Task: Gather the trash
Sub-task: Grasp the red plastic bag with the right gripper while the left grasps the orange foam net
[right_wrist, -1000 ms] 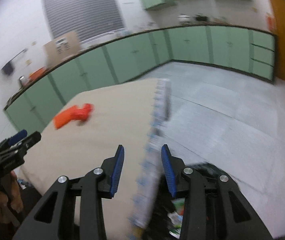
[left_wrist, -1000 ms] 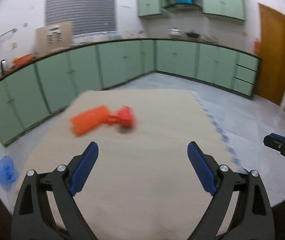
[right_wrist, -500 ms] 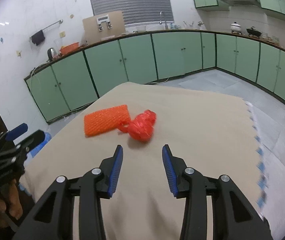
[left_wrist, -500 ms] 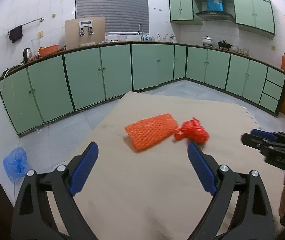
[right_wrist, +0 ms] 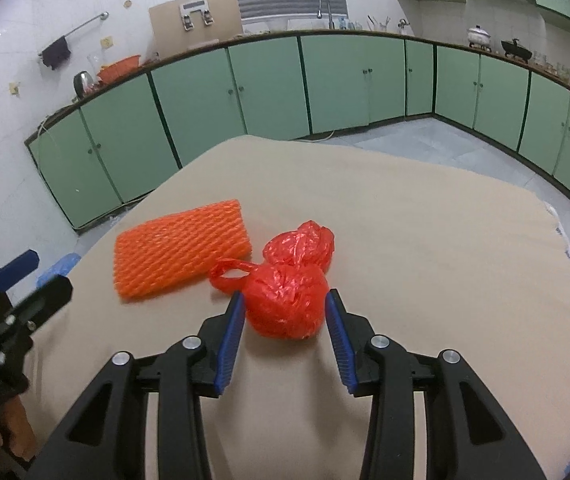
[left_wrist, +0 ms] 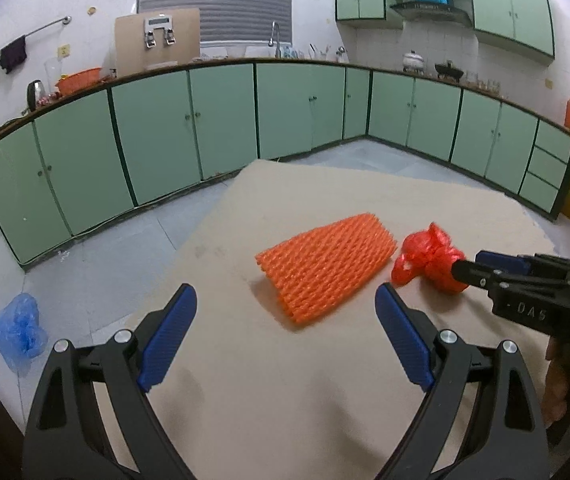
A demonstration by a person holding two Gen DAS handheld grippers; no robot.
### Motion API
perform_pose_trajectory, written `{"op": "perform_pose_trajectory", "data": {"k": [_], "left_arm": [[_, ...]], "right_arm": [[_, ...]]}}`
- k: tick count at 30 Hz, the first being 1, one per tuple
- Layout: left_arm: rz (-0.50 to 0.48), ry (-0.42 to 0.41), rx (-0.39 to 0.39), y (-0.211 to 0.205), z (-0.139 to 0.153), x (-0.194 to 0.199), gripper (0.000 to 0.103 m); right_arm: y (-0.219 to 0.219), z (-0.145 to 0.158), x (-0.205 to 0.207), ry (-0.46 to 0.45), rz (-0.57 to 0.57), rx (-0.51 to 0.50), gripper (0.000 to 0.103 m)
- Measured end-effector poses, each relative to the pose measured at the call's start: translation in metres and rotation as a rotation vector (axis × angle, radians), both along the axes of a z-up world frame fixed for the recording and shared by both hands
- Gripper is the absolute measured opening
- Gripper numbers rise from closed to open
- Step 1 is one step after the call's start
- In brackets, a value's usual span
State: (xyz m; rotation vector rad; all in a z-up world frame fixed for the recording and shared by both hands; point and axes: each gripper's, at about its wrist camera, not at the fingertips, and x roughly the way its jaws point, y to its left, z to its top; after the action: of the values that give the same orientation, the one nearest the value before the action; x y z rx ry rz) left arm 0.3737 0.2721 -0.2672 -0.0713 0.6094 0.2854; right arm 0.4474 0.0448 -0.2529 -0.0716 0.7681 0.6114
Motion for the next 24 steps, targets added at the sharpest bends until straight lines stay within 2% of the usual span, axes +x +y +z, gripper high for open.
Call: {"op": "perform_pose_trajectory", "data": {"k": [5, 7, 10, 15, 21, 22, 24], "left_arm": [[-0.021, 0.032, -0.017, 0.005, -0.009, 0.011, 0.088], [-0.026, 0.041, -0.016, 0.005, -0.011, 0.015, 0.088], [-0.041, 0.063, -0.032, 0.005, -0.016, 0.021, 0.088], [-0.045, 0.101, -0.053, 0.006, -0.023, 0.034, 0.088], [-0.013, 0.160, -0.034, 0.007, -0.030, 0.056, 0.088], [-0.004, 0.174, -0.030, 0.007, -0.031, 0.060, 0.085], [-0.001, 0.202, -0.031, 0.007, -0.034, 0.065, 0.067]], "right_arm": [[0.008, -0.007, 0.005, 0.016, 0.020, -0.021, 0.041], [0.007, -0.005, 0.006, 0.013, 0.028, -0.008, 0.029], [0.000, 0.001, 0.004, 0.000, 0.030, 0.016, 0.022], [-0.018, 0.019, -0.003, -0.033, 0.009, 0.065, 0.020], [-0.029, 0.027, -0.008, -0.046, -0.002, 0.080, 0.020], [-0.028, 0.027, -0.008, -0.044, -0.002, 0.080, 0.020], [-0.028, 0.026, -0.009, -0.044, -0.003, 0.079, 0.020]]}}
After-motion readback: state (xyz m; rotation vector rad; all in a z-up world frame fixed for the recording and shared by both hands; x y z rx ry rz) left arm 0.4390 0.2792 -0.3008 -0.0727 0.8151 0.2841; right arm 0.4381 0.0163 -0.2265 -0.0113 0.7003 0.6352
